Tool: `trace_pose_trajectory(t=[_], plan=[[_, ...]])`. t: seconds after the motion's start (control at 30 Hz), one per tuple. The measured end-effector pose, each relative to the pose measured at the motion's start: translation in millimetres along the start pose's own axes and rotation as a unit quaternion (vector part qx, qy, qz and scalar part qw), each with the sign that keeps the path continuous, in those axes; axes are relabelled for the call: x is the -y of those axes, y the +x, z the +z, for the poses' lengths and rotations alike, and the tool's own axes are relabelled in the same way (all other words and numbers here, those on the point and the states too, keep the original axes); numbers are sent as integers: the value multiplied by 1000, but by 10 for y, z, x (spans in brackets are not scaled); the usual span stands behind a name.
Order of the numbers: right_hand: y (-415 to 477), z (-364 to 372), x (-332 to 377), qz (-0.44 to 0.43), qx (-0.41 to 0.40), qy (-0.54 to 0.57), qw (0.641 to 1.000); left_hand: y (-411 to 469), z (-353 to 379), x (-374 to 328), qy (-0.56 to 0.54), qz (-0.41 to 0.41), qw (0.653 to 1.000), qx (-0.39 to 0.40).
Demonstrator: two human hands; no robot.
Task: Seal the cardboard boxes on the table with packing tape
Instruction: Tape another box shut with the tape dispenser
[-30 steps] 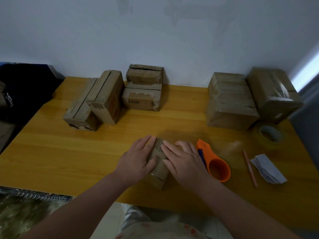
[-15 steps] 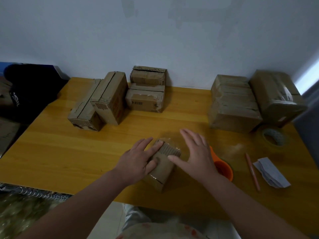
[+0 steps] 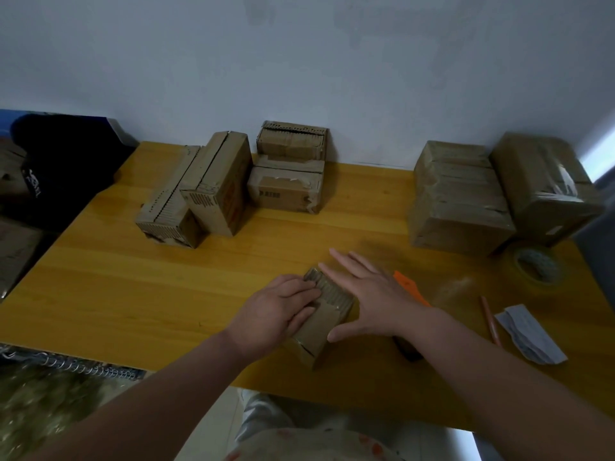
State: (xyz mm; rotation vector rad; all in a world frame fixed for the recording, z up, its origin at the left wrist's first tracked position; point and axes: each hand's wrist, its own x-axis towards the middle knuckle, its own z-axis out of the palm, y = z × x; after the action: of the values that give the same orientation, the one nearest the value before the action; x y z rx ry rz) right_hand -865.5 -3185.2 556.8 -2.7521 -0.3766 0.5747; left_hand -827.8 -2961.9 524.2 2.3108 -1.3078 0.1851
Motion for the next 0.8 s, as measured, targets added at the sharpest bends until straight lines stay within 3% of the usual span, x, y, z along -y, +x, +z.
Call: trace_pose_trajectory(t=[0.2, 0.8], plan=[[24, 113, 166, -65, -17, -128, 989, -6, 49, -26, -9, -15, 999, -36], [-249, 206, 133, -53, -8, -147, 988, 16, 85, -80, 24, -66, 997, -21]])
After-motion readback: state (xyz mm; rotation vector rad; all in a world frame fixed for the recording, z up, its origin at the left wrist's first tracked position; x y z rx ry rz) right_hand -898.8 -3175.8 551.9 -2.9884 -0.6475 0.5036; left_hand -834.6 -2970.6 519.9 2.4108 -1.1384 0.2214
